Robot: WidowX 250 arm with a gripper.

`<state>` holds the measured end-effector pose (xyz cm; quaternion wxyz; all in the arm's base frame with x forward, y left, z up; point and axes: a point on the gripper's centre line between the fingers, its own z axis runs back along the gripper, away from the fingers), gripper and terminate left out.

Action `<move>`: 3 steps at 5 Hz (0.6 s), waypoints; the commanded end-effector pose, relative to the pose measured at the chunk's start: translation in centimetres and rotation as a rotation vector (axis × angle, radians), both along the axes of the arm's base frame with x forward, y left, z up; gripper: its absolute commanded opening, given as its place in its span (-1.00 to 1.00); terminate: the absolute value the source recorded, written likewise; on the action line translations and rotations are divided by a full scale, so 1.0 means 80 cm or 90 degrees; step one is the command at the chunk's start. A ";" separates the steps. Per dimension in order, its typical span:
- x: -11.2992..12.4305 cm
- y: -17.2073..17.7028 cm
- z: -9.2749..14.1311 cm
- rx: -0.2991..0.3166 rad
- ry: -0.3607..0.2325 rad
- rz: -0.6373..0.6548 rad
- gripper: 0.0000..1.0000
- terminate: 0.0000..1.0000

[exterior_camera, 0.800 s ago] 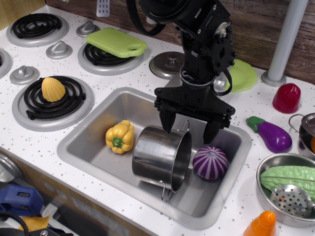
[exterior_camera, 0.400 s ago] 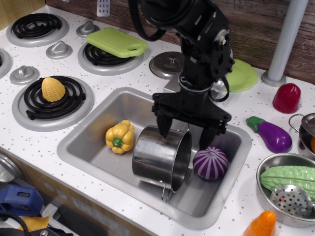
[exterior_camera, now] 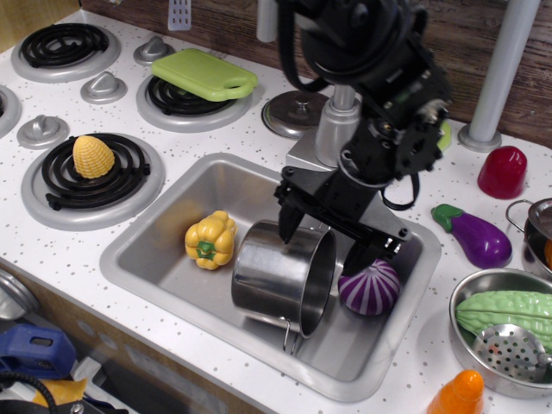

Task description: Flip pot upright in sink

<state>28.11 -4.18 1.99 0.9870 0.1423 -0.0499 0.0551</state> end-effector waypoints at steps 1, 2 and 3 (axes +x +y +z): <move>0.010 -0.002 0.004 0.021 -0.022 0.009 1.00 -1.00; 0.008 0.002 -0.004 0.074 -0.032 0.017 1.00 -1.00; 0.005 0.006 -0.007 0.117 -0.032 0.021 1.00 -1.00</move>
